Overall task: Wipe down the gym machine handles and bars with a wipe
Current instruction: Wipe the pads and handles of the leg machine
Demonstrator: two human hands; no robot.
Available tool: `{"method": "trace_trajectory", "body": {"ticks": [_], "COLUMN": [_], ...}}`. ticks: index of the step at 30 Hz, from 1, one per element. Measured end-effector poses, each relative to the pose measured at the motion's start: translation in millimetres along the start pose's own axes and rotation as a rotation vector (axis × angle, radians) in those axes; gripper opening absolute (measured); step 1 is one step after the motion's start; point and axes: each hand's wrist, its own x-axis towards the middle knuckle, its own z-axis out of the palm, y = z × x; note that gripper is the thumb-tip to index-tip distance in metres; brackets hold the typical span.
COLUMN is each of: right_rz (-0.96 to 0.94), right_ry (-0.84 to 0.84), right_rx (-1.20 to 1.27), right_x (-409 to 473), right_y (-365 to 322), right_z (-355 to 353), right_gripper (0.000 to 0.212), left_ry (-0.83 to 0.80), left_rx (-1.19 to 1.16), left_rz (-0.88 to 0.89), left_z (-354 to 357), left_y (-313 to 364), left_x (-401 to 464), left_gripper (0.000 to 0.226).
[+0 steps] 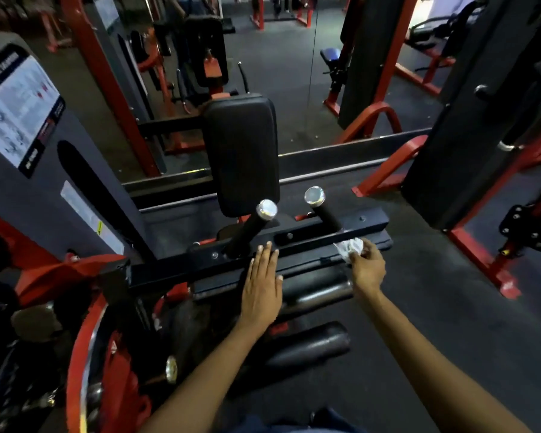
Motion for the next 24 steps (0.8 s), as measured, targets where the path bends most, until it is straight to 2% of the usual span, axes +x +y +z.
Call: {"method": "trace_trajectory", "body": {"ticks": [3, 7, 10, 15, 17, 19, 22, 24], "right_rz": [-0.206, -0.594, -0.786, -0.817, -0.78, -0.741, -0.756, -0.923], "right_ry": [-0.046, -0.284, -0.323, -0.333, -0.339, -0.337, -0.314, -0.386], "right_rx": [0.065, 0.062, 0.007, -0.129, -0.21, -0.27, -0.114, -0.024], "right_x": [23.9, 18.5, 18.8, 58.6, 72.9, 79.5, 64.0, 44.5], "right_y": [-36.2, -83.7, -78.6, -29.6, -20.3, -25.1, -59.7, -77.5], "right_z": [-1.4, 28.4, 39.2, 13.0, 6.0, 5.5, 13.6, 17.5], "right_gripper": [0.026, 0.019, 0.016, 0.036, 0.035, 0.025, 0.016, 0.018], "left_ry": [-0.017, -0.06, -0.109, -0.25, -0.303, -0.34, -0.352, -0.355], "left_rx": [0.081, 0.15, 0.203, 0.225, 0.218, 0.215, 0.22, 0.23], "left_rz": [-0.043, -0.335, -0.394, -0.437, -0.457, -0.473, -0.478, -0.478], "left_z": [-0.8, 2.2, 5.0, 0.7, -1.0, -1.5, -0.9, -0.6], "left_y": [21.1, 21.6, 22.7, 23.6, 24.3, 24.0, 22.0, 21.7], "left_x": [40.4, 76.2, 77.9, 85.8, 89.3, 90.7, 92.8, 93.9], "left_gripper": [0.06, 0.058, 0.059, 0.058, 0.058, 0.058, 0.058, 0.058]}}
